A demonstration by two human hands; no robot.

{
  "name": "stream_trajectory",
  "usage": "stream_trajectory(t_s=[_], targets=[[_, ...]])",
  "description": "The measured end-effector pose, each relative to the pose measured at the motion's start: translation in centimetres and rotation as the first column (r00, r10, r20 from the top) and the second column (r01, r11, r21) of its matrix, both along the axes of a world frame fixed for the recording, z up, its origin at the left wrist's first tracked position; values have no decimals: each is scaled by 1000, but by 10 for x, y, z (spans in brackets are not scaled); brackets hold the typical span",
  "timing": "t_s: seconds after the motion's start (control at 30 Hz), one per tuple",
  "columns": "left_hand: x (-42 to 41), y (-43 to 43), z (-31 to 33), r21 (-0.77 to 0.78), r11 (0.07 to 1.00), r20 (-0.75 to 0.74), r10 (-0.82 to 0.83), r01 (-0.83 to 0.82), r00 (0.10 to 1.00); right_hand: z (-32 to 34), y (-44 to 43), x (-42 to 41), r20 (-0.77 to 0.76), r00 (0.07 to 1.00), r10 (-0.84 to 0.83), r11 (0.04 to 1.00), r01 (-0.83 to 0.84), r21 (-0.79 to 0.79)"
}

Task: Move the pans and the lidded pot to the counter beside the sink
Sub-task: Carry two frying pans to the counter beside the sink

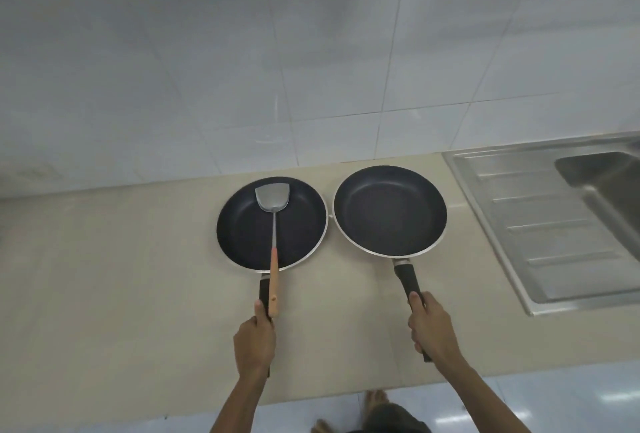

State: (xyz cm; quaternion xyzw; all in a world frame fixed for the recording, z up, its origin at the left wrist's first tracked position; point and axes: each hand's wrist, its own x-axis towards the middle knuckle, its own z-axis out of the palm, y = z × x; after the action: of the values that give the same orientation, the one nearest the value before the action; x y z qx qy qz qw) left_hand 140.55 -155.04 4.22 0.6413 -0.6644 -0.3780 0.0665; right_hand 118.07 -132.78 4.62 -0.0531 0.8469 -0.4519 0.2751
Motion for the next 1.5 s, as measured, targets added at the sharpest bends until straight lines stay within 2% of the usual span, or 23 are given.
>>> stream_trajectory(t_s=[0.63, 0.8, 1.1, 1.5], targets=[[-32, -20, -2, 42, 997, -51, 60, -58, 997, -7, -40, -38, 66, 997, 28, 1000, -28, -3], [-43, -27, -5, 54, 996, -68, 79, -75, 995, -8, -50, -44, 60, 995, 74, 996, -76, 42], [-52, -40, -12, 87, 990, -86, 117, -109, 989, -3, -61, -50, 84, 988, 130, 991, -132, 26], [-58, -50, -14, 155, 985, -121, 97, -78, 988, -4, -67, -55, 127, 985, 116, 992, -120, 26]])
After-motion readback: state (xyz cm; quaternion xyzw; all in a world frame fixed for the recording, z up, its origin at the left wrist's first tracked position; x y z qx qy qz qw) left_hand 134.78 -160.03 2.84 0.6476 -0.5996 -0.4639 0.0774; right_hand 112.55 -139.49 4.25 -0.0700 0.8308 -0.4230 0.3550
